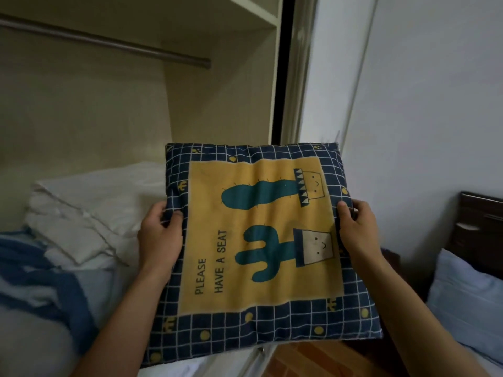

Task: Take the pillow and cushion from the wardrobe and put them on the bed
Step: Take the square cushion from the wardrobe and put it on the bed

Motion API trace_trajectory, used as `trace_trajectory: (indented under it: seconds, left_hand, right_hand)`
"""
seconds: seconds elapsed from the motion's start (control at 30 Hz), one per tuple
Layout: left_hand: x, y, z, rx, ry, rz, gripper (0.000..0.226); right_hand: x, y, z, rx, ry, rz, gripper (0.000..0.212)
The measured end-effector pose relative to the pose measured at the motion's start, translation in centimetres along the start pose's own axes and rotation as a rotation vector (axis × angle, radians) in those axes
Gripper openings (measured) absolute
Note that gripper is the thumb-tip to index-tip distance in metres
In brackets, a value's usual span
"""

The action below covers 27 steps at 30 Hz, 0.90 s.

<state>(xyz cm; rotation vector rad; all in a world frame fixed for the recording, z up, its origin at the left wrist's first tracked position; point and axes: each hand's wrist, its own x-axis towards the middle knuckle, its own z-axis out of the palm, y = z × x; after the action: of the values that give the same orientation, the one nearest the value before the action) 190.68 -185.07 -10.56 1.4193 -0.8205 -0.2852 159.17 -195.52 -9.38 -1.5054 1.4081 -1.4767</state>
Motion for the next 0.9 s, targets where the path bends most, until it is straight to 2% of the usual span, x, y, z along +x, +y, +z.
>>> trace_trajectory:
  seconds: [0.13, 0.3, 0.5, 0.6, 0.67, 0.9]
  left_hand:
    - [-4.1, 1.5, 2.1, 0.039, -0.11, 0.036, 0.023]
    - [-9.9, 3.3, 3.3, 0.066, -0.191, 0.109, 0.025]
    - [-15.4, 4.6, 4.0, 0.035, -0.328, 0.137, 0.028]
    - [-17.6, 5.1, 4.6, 0.023, -0.375, 0.14, 0.021]
    - [-18.8, 5.2, 5.4, 0.014, -0.431, 0.133, 0.016]
    - [-23.6, 6.1, 6.0, -0.095, -0.639, 0.173, 0.019]
  right_hand:
    - [-3.2, 0.6, -4.6, 0.018, 0.03, 0.021, 0.024]
    - [-8.3, 1.9, -10.9, 0.01, 0.074, 0.06, 0.035]
    - [-13.8, 2.7, -17.3, -0.016, 0.164, 0.135, 0.03]
    - [-16.4, 2.1, -19.9, -0.071, 0.255, 0.16, 0.033]
    - [-18.5, 1.6, -21.6, -0.111, 0.322, 0.166, 0.026]
    - [-26.6, -0.4, -25.1, -0.251, 0.589, 0.178, 0.025]
